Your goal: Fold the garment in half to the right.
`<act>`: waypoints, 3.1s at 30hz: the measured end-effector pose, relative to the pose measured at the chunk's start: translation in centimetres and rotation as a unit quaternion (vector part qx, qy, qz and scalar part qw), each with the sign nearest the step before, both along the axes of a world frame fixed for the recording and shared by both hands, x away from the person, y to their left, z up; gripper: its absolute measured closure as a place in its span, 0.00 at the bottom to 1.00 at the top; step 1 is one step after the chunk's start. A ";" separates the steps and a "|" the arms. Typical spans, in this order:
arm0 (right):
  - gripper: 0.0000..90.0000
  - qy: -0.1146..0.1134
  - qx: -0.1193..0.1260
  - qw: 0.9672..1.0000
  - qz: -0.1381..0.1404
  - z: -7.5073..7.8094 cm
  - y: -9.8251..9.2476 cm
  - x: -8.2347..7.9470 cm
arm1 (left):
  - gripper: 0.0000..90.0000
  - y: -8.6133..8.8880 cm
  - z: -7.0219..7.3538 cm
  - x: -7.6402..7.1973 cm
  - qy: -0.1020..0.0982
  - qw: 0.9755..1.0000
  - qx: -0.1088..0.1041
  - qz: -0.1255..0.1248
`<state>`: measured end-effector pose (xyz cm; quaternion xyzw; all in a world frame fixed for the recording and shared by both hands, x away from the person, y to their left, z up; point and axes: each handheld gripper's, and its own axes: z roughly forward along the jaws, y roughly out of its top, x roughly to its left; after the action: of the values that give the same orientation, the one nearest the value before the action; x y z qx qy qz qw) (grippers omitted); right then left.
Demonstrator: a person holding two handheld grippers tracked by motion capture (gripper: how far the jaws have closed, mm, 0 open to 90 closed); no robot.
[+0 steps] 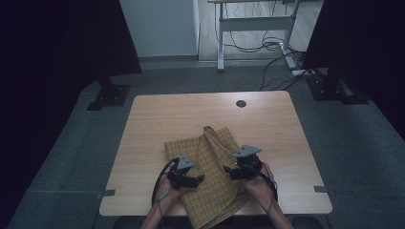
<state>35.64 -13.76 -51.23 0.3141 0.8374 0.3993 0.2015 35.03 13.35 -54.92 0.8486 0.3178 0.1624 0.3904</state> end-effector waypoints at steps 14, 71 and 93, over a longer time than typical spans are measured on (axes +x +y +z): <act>0.25 0.062 -0.011 0.996 -0.069 -2.9 -4.5 0.5 | 0.20 0.1 -0.3 -0.1 -0.003 1.000 -0.011 0.016; 0.14 0.015 0.000 0.998 0.069 1.1 0.0 4.3 | 0.11 6.1 2.7 -2.5 -0.034 0.994 -0.095 0.049; 0.18 0.078 -0.019 0.989 0.126 -4.8 -2.8 -1.5 | 0.11 11.8 -0.6 -2.0 0.004 0.989 -0.013 0.146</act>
<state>34.09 -16.55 -56.03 0.2322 0.8909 0.3801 0.0889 33.06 25.16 -55.51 0.7888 0.4418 0.2102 0.3721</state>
